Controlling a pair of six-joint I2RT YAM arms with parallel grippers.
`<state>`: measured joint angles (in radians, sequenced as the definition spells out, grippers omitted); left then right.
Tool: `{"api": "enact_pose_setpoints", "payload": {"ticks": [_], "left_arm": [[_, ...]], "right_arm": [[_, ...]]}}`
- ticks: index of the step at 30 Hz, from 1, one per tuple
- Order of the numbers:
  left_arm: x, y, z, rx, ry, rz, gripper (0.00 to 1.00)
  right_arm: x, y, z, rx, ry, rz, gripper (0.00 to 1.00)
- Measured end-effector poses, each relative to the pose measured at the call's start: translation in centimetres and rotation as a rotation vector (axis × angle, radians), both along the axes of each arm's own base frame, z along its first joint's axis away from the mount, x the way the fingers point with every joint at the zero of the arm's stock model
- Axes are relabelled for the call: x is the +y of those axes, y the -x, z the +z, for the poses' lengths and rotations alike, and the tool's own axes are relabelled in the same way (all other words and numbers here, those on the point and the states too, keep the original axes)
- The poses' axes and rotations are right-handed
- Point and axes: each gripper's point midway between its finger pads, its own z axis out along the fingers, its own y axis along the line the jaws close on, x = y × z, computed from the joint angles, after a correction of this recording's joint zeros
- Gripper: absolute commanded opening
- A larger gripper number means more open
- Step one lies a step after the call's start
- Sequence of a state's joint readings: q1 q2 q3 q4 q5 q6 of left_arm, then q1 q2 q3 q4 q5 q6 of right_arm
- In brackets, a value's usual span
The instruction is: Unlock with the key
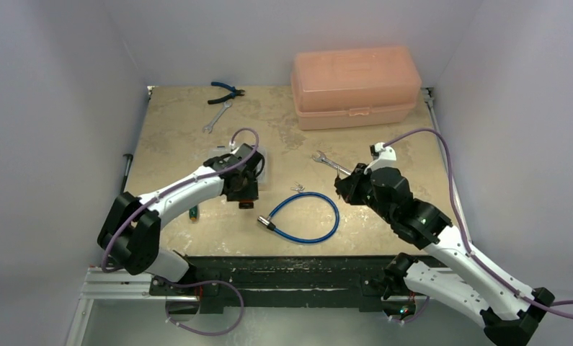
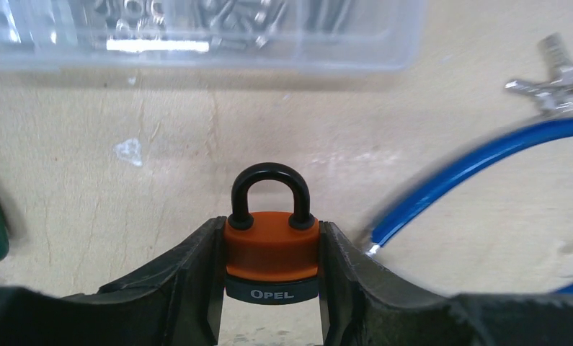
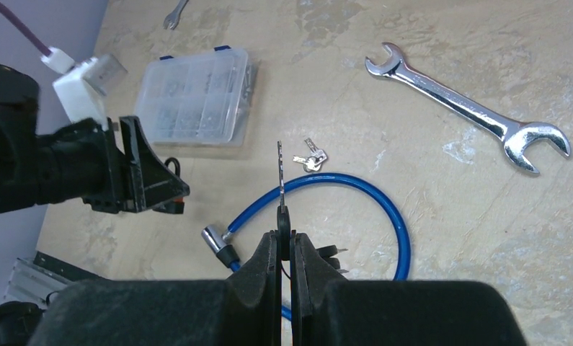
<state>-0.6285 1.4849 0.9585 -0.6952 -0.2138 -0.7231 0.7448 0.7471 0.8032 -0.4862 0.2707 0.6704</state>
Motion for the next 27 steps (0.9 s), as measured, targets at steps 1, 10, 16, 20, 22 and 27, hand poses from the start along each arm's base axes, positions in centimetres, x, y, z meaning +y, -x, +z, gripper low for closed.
{"api": "enact_pose_setpoints", "payload": {"ticks": [1, 10, 16, 20, 22, 27], "left_arm": [[-0.3, -0.4, 0.6, -0.017, 0.012, 0.0, 0.0], [-3.2, -3.3, 5.2, -0.128, 0.135, -0.016, 0.0], [-5.0, -4.3, 7.3, -0.161, 0.214, -0.025, 0.0], [-6.4, -5.2, 9.1, -0.201, 0.299, -0.007, 0.0], [-6.9, -5.5, 9.9, -0.214, 0.336, 0.001, 0.0], [-8.0, -6.7, 12.3, -0.244, 0.429, 0.025, 0.0]], "right_arm": [[0.0, 0.0, -0.1, 0.002, 0.001, 0.0, 0.0], [0.5, -0.4, -0.5, 0.017, 0.013, 0.005, 0.0], [2.0, -0.7, -0.5, 0.025, -0.01, 0.052, 0.0], [3.8, -0.6, -0.3, 0.035, -0.051, 0.12, 0.0], [4.8, -0.6, -0.2, 0.04, -0.076, 0.15, 0.0], [7.2, -0.4, 0.5, 0.033, -0.158, 0.236, 0.0]]}}
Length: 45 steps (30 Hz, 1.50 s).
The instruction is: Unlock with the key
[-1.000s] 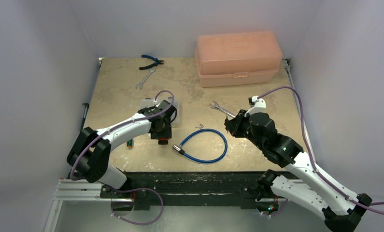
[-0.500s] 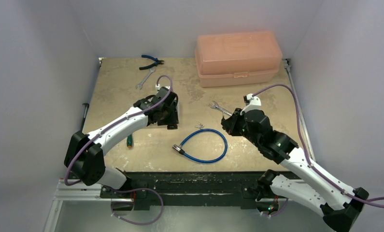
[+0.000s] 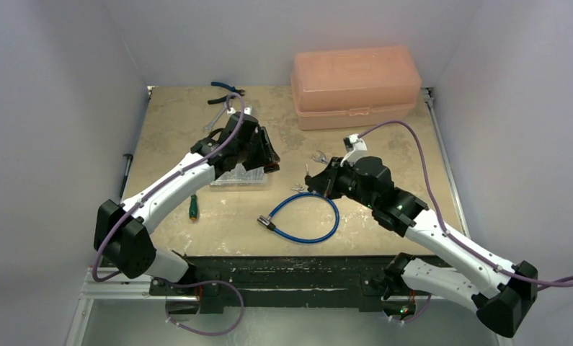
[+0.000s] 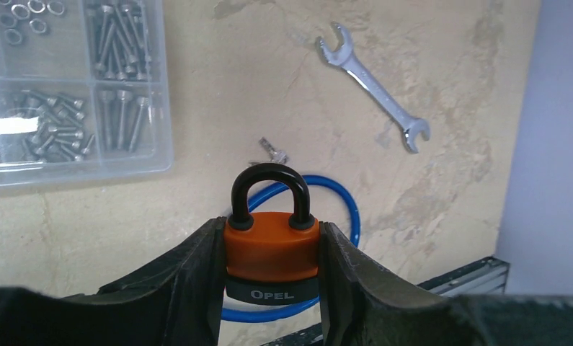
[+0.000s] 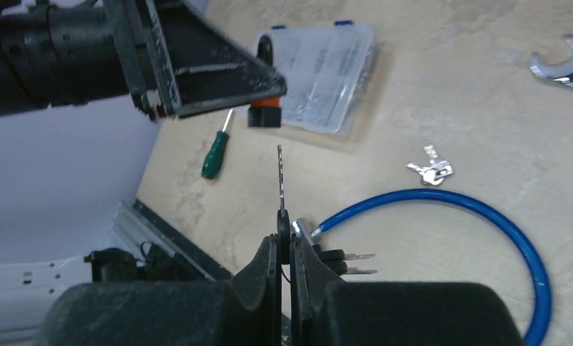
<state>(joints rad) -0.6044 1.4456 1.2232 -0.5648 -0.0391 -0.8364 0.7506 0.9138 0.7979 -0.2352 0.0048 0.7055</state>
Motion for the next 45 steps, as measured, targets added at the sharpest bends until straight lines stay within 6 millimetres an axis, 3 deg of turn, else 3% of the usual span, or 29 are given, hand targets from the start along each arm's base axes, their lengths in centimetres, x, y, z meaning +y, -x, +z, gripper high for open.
{"api": "enact_pose_setpoints", "payload": {"ticks": [4, 9, 14, 19, 24, 36, 45], "left_arm": [[-0.3, -0.9, 1.2, 0.002, 0.086, 0.018, 0.0], [-0.2, -1.3, 1.9, 0.054, 0.186, 0.044, 0.0], [-0.7, -0.9, 2.4, 0.12, 0.282, 0.056, 0.0], [-1.4, -0.2, 2.3, 0.191, 0.377, 0.052, 0.0], [-1.6, 0.5, 1.8, 0.237, 0.409, 0.05, 0.0], [-1.4, 0.9, 3.2, 0.198, 0.435, 0.036, 0.0], [-1.3, 0.8, 3.1, 0.195, 0.432, 0.038, 0.0]], "right_arm": [[2.3, 0.1, -0.3, 0.01, -0.029, 0.07, 0.0], [4.5, 0.4, -2.0, 0.056, -0.022, 0.137, 0.0], [6.3, 0.6, -3.4, 0.101, -0.003, 0.184, 0.0], [7.8, 0.9, -3.4, 0.116, 0.001, 0.215, 0.0], [8.3, 0.5, -3.2, 0.123, -0.003, 0.213, 0.0], [8.6, -0.1, -3.8, 0.148, 0.017, 0.189, 0.0], [8.5, -0.1, -3.8, 0.157, 0.013, 0.18, 0.0]]}}
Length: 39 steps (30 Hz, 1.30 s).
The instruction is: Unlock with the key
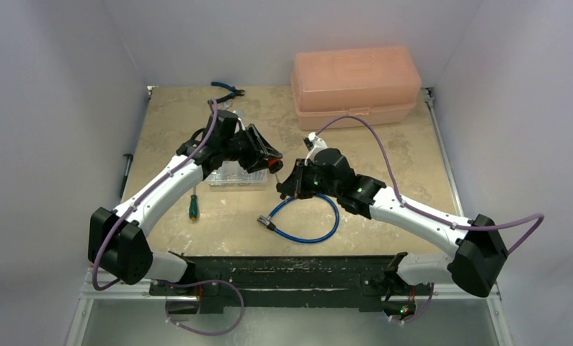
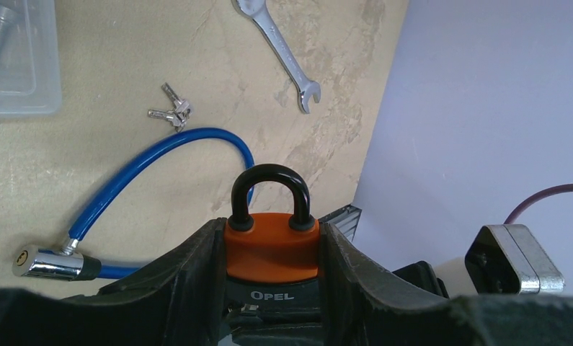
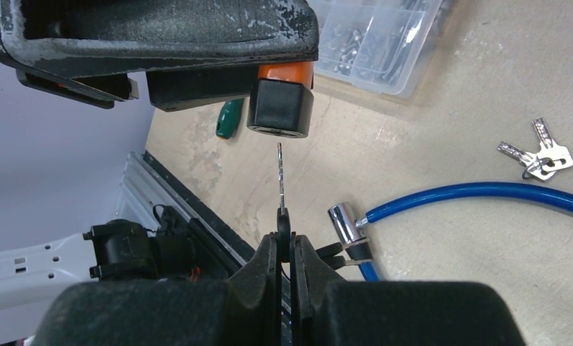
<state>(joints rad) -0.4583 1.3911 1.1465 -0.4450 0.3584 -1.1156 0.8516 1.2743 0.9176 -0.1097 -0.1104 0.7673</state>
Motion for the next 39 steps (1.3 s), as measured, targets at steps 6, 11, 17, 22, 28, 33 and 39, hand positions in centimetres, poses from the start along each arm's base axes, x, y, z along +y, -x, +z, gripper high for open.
{"api": "enact_pose_setpoints", "payload": {"ticks": [6, 11, 17, 22, 28, 33, 39], "left_arm": [[-0.01, -0.03, -0.05, -0.003, 0.001, 0.0, 0.0], [0.05, 0.07, -0.37, 0.001, -0.002, 0.0, 0.0], [0.07, 0.05, -0.42, 0.001, -0.003, 0.002, 0.0], [-0.06, -0.05, -0.31, -0.008, 0.005, -0.001, 0.0], [-0.13, -0.08, -0.39, -0.011, 0.01, -0.004, 0.0], [-0.12, -0.07, -0.44, -0.01, 0.009, -0.004, 0.0], [-0.1, -0.02, -0.55, -0.008, 0.008, -0.004, 0.0]], "right_arm": [[-0.2, -0.32, -0.01, -0.004, 0.007, -0.022, 0.0], [-0.38, -0.6, 0.09, -0.009, 0.008, -0.042, 0.0], [-0.47, -0.68, 0.48, -0.016, 0.001, -0.05, 0.0], [-0.36, -0.76, 0.86, -0.016, -0.006, -0.052, 0.0], [-0.35, -0.81, 0.75, -0.014, -0.004, -0.055, 0.0], [-0.3, -0.87, 0.5, -0.009, 0.001, -0.055, 0.0], [-0.28, -0.88, 0.46, -0.007, 0.0, -0.057, 0.0]]}}
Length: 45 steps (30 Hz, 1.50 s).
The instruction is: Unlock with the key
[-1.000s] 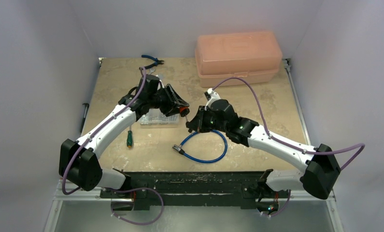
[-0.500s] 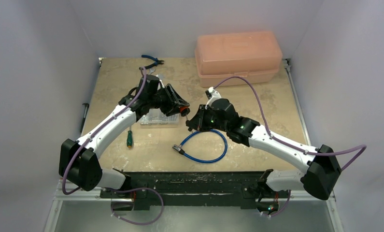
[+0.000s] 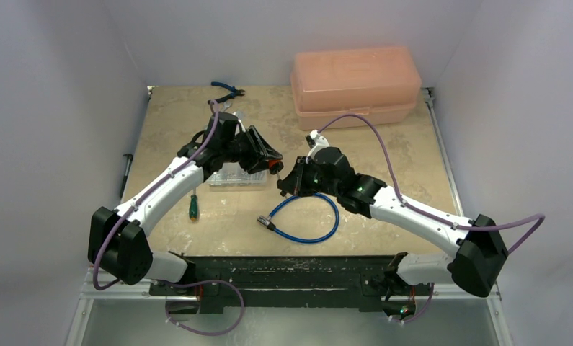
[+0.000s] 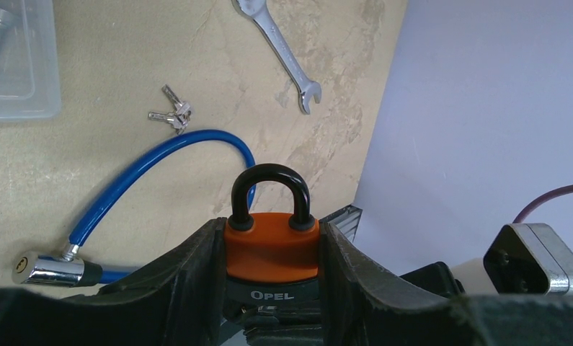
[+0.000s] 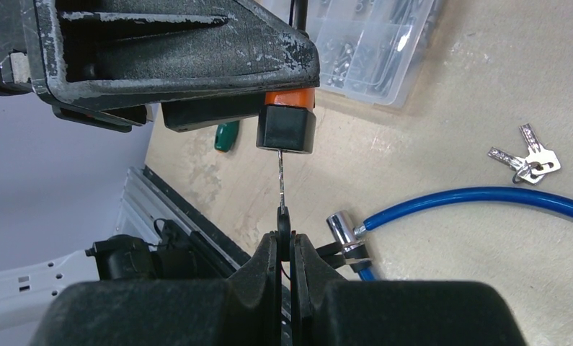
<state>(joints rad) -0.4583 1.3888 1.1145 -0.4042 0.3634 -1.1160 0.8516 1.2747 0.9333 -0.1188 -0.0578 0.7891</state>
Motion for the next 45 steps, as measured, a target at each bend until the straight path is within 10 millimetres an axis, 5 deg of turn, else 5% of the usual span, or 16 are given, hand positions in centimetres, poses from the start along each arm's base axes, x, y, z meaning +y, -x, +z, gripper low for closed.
{"api": "enact_pose_setpoints", "payload": {"ticks": [45], "left_arm": [[-0.15, -0.59, 0.69, -0.027, 0.02, 0.017, 0.0]], "right_arm": [[0.17, -0.66, 0.27, -0.007, 0.013, -0.017, 0.0]]}}
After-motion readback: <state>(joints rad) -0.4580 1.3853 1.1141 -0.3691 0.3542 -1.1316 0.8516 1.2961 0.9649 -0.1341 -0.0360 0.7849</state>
